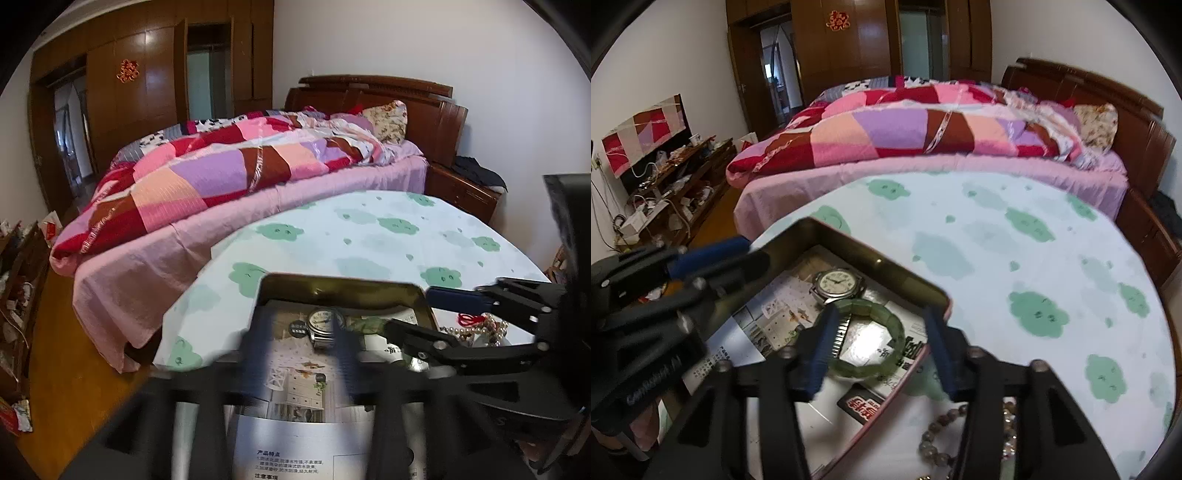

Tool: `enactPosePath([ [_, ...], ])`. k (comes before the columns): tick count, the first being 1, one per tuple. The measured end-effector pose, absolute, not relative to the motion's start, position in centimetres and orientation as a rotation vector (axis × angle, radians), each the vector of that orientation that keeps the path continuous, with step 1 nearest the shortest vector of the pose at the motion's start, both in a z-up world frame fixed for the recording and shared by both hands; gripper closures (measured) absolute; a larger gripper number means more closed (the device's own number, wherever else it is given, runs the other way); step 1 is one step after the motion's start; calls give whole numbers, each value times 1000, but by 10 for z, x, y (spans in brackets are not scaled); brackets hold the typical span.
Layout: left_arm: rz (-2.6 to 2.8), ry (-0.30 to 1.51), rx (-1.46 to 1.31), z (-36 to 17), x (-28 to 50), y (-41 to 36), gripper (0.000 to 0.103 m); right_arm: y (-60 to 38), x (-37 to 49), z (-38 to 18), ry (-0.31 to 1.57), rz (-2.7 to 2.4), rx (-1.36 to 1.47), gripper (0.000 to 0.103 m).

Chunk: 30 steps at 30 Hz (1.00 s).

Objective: Organize jewelry
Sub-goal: 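Carry the bangle and watch over the tin and open both tools to drop them, then grasp the black bead bracelet with the right tool while the left tool grasps the grey bead bracelet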

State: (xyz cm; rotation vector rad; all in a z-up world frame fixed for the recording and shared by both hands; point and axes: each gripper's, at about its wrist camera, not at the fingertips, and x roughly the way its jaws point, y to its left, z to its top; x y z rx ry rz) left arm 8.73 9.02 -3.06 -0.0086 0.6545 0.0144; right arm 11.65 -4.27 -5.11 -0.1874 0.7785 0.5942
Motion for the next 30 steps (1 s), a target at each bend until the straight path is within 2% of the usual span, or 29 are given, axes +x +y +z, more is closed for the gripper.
enactPosePath([
  [2, 22, 623, -10, -25, 83, 93, 33, -50, 114, -45, 770, 585, -172, 50],
  [3, 15, 615, -16, -22, 81, 94, 32, -56, 113, -42, 766, 596, -154, 47],
  [5, 12, 612, -16, -20, 80, 93, 32, -67, 112, -38, 753, 574, -142, 43],
  [16, -30, 640, 14, -23, 73, 65, 32, -142, 101, -33, 751, 467, -74, 41],
  [30, -182, 628, 91, -23, 45, -1, 32, -199, 48, -73, 828, 414, -53, 42],
])
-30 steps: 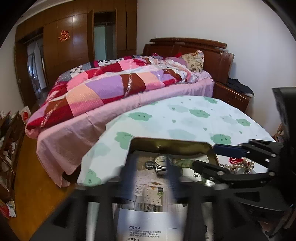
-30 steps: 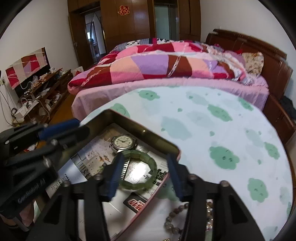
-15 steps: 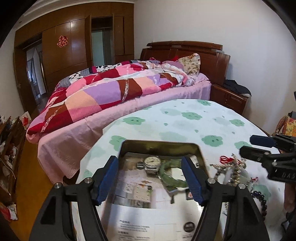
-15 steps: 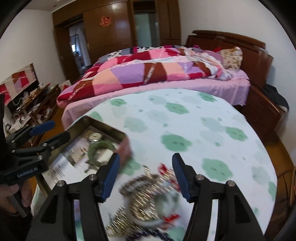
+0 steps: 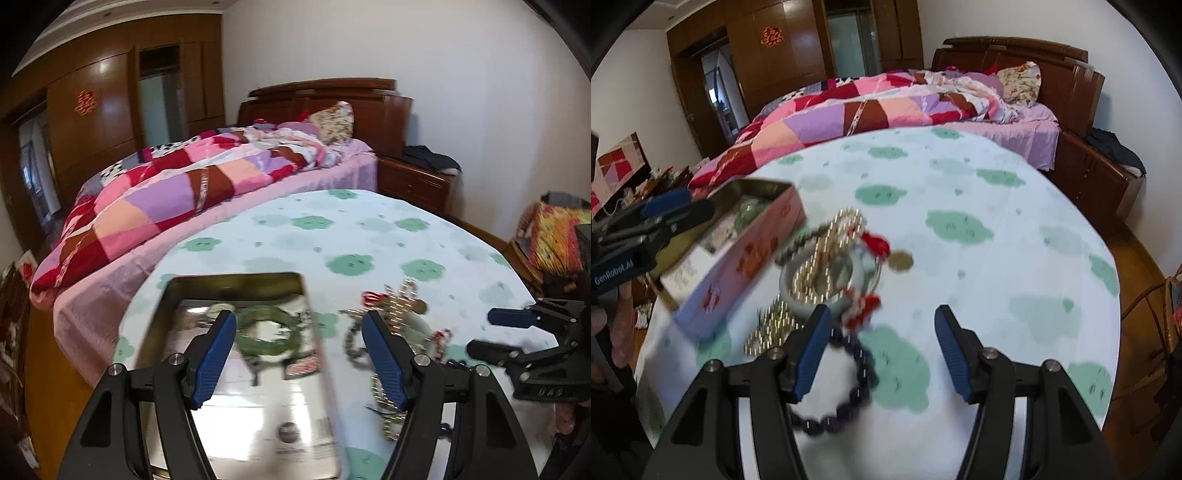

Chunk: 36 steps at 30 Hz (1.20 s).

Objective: Organize jewelry
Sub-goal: 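Grasp the black bead bracelet with the right tool while the left tool grasps the grey bead bracelet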

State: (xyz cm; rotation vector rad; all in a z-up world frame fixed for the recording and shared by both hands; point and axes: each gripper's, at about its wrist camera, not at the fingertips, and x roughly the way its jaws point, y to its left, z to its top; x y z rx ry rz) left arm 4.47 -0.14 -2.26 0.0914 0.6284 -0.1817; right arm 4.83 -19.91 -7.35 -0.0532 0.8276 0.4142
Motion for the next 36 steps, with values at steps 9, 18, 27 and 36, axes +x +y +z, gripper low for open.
enactPosePath([
  [9, -226, 660, 108, -35, 38, -28, 32, -191, 33, -96, 865, 449, -127, 60],
  [18, -233, 697, 92, -47, 40, -34, 32, -185, 36, -104, 867, 424, -174, 87],
  [27, -267, 742, 132, -56, 61, -55, 53, -219, 49, -99, 846, 319, -103, 87],
  [36, -267, 827, 136, -72, 84, -62, 89, -221, 50, -101, 849, 336, -79, 87],
])
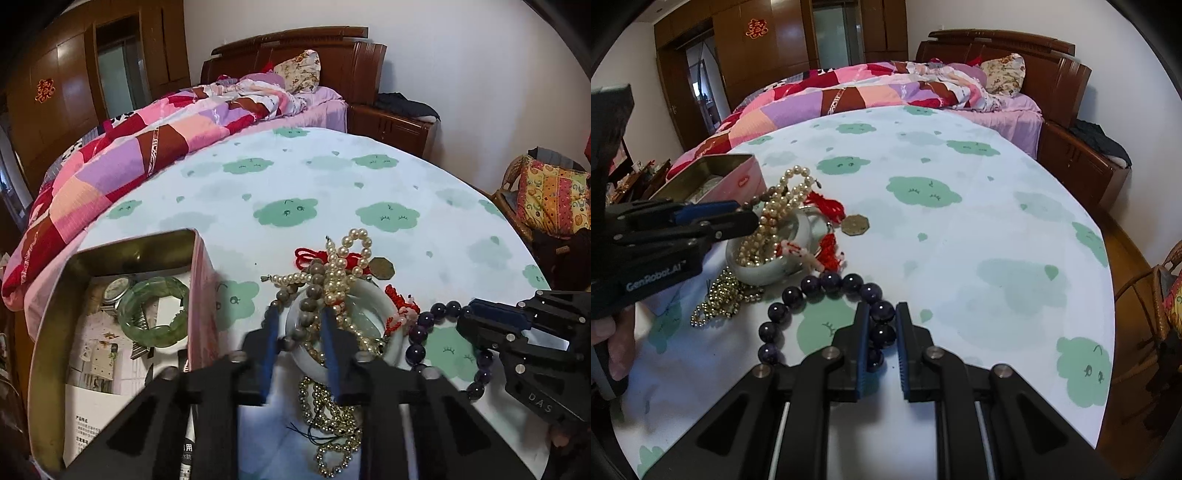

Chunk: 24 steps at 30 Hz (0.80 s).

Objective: Organize jewelry
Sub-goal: 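Grasp the black bead bracelet with the right tool while the left tool grasps the grey bead bracelet, then lift both bead bracelets and carry them over the open tin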

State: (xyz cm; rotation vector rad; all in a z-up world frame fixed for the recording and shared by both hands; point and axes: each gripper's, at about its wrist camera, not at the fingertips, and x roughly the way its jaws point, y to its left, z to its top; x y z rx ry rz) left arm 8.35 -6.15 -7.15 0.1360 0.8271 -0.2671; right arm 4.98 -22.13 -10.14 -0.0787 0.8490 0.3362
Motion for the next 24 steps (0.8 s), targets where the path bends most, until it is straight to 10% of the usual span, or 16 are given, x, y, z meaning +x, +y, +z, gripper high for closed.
enactPosePath([
  [24, -310, 632, 10, -3, 23, -37, 95, -235, 39, -47, 730, 363, -12, 87],
])
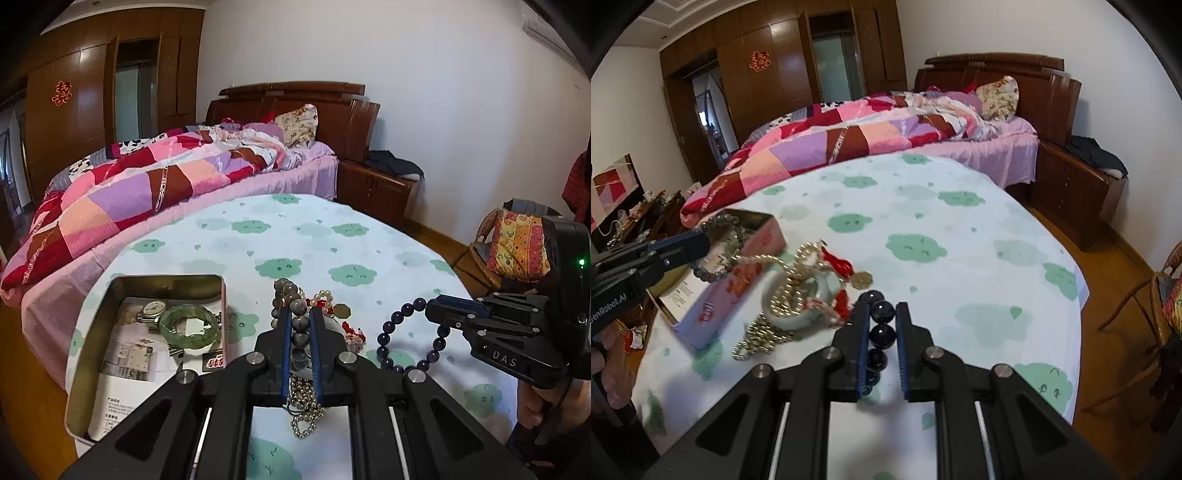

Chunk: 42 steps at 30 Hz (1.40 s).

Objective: Organize jewelry
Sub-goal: 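Lift both bead bracelets and carry them over the open tin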

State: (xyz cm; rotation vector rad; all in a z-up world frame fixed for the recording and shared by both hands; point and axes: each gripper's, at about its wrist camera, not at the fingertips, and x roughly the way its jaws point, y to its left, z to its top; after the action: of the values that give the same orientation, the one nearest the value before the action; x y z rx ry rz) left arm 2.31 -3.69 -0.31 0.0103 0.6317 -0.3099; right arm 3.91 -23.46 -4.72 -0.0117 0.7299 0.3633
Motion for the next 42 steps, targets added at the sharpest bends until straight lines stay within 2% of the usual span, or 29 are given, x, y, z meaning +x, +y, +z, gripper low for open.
enactPosePath([
  [16, -291, 569, -11, 24, -2, -17, 95, -219, 23, -10, 620, 417, -16, 87],
  [42, -185, 620, -6, 9, 11, 21, 95, -146, 34, 4, 605, 570, -78, 87],
])
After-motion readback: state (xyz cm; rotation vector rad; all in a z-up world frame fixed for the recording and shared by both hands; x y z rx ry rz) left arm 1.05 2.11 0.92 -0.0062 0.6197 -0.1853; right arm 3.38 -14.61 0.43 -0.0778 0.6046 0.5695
